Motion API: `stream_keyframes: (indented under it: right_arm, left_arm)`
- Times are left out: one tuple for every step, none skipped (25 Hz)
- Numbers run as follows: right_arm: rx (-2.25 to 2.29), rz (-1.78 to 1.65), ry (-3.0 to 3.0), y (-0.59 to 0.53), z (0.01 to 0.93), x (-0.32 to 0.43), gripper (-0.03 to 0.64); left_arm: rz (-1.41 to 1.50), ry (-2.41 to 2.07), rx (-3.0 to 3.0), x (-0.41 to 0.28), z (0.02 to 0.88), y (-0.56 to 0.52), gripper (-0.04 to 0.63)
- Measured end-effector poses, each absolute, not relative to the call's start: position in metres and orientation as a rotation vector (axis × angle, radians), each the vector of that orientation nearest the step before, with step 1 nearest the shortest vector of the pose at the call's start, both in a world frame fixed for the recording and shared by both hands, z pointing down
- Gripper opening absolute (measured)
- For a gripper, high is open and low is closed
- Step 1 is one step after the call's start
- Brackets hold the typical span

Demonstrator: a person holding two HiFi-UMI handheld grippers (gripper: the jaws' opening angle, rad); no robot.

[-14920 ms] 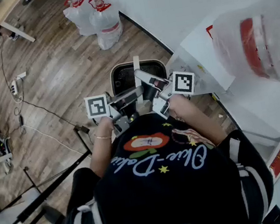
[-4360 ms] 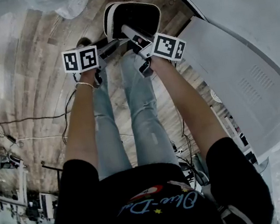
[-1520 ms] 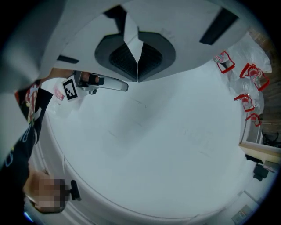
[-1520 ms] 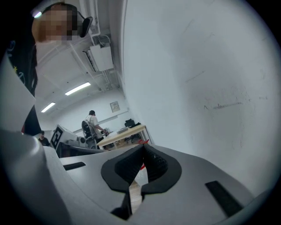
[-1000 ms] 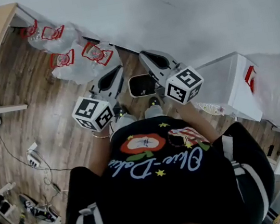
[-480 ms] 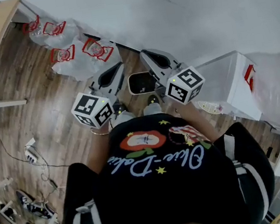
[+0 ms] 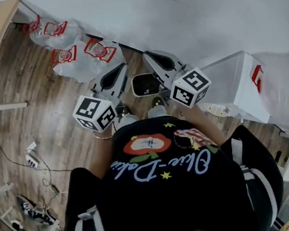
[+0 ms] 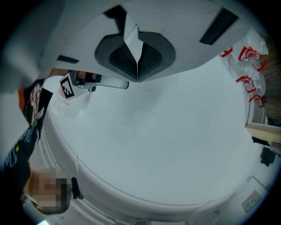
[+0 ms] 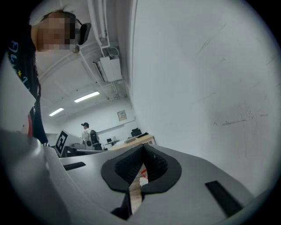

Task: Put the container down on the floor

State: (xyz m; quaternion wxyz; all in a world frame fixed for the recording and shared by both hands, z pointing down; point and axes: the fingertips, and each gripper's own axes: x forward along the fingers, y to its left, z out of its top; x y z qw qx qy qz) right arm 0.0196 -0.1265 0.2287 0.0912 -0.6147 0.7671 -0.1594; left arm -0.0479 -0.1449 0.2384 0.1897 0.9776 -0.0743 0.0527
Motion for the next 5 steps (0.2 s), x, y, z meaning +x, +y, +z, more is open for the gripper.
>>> stream_keyframes:
  right_arm:
    - [-1.826,-0.475,2.279,-0.1266,0.2290,0.0195,-0.001]
    - [-1.825,-0.475,2.279,-0.1268,0.2293,0.0193,-0.001]
    - [-1.824,-0.476,2.279,-0.1269,0.2296,0.0191,-0.002]
    - [-1.822,-0.476,2.279,-0.1271,0.2298,0.0189,-0.001]
    - [-1.821,-0.477,2.279,-0.1272,0.2300,0.0188,-0.002]
  left_arm:
    - [0.150,-0.212,2.745,-0.0481,0.2388,-0.1449,0.005]
    - [0.151,-0.214,2.741,-0.0483,0.2392,-0.1450,0.005]
    - [0.151,-0.216,2.738,-0.0484,0.2394,-0.1451,0.005]
    - [0.150,-0.218,2.736,-0.0485,0.2397,-0.1453,0.005]
    - [0.149,-0.219,2.735,-0.0486,0.2399,-0.1456,0.005]
